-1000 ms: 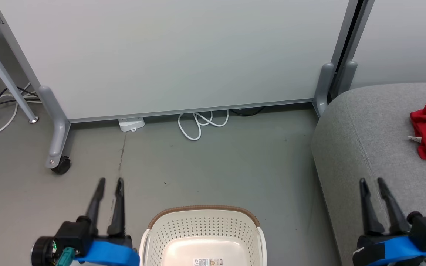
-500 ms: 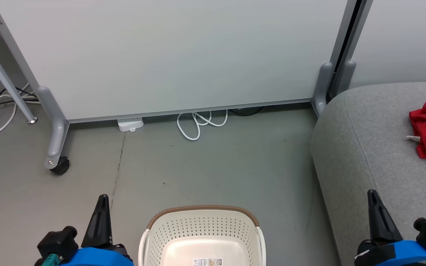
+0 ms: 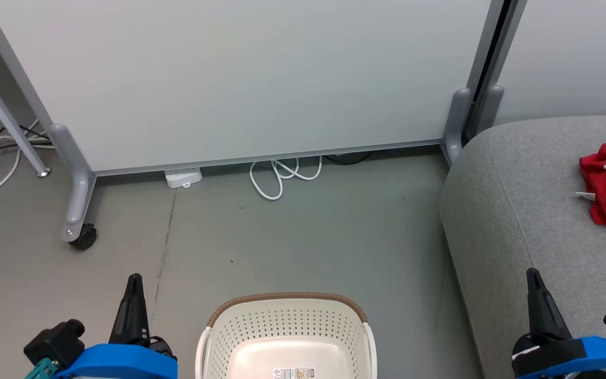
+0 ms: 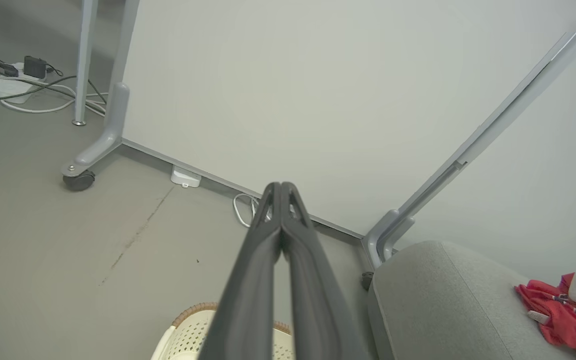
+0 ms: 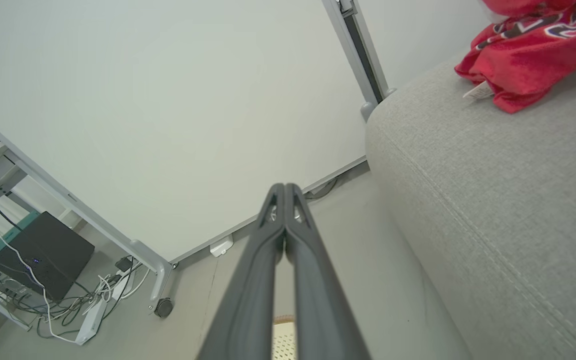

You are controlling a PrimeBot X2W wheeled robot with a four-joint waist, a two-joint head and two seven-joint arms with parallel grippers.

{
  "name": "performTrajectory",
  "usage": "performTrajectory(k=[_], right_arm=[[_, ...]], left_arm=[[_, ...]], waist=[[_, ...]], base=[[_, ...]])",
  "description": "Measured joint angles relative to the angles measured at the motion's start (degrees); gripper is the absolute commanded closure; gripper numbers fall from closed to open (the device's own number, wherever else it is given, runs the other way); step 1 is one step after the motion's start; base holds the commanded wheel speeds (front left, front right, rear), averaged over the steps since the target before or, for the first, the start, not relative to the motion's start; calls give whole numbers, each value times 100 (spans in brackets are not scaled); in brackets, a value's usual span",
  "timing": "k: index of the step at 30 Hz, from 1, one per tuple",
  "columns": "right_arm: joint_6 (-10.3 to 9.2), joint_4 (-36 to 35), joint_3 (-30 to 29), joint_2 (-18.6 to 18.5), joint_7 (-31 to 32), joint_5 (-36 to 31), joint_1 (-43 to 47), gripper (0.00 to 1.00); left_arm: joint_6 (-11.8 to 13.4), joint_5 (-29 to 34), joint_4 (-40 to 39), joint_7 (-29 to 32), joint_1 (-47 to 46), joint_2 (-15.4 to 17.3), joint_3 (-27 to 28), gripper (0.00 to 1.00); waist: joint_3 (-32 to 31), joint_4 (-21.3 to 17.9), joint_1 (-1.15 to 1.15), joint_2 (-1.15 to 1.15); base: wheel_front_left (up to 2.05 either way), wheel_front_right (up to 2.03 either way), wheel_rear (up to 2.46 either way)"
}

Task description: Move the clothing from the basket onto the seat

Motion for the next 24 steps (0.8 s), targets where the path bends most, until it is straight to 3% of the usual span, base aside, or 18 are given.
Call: performTrajectory(k=[24], right_arm=[[-1,-2,-5,-2,479,1970,-186,100]], left_arm=[[-24,-1979,-29,470,-172,0,212,100]], waist=[[8,-51,0,0]], base=[[0,0,0]])
